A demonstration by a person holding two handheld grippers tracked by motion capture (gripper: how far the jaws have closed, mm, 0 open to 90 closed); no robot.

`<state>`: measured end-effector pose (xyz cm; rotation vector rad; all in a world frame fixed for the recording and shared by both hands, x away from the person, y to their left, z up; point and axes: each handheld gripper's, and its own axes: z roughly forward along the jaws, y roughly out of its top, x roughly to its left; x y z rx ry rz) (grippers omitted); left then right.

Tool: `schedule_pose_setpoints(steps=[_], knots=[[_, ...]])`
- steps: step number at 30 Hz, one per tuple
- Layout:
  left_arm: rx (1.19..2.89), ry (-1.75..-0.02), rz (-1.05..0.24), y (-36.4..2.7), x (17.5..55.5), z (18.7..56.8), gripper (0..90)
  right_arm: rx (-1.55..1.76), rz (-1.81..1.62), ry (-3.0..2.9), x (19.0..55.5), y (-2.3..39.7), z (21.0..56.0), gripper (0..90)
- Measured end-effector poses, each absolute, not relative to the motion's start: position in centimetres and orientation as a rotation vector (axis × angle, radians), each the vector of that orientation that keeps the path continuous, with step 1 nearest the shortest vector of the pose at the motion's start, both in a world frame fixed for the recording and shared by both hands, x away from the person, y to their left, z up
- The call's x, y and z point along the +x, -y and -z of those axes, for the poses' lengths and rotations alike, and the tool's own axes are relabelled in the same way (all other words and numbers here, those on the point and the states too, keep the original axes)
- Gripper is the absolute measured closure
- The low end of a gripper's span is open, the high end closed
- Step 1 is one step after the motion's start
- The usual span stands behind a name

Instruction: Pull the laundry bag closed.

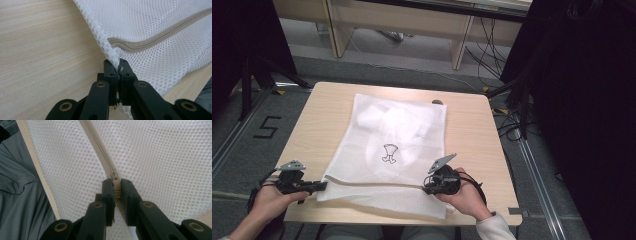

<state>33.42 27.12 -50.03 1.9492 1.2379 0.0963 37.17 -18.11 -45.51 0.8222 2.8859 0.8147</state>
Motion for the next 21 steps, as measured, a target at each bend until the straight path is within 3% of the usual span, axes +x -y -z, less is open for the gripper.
schedule_pose_setpoints(steps=[21], knots=[[1.955, -1.236, -0.096, -27.1, 33.4, 50.1, 86.0, 0.901, -0.799, -2.876, 36.7, 20.4, 45.7, 82.5]])
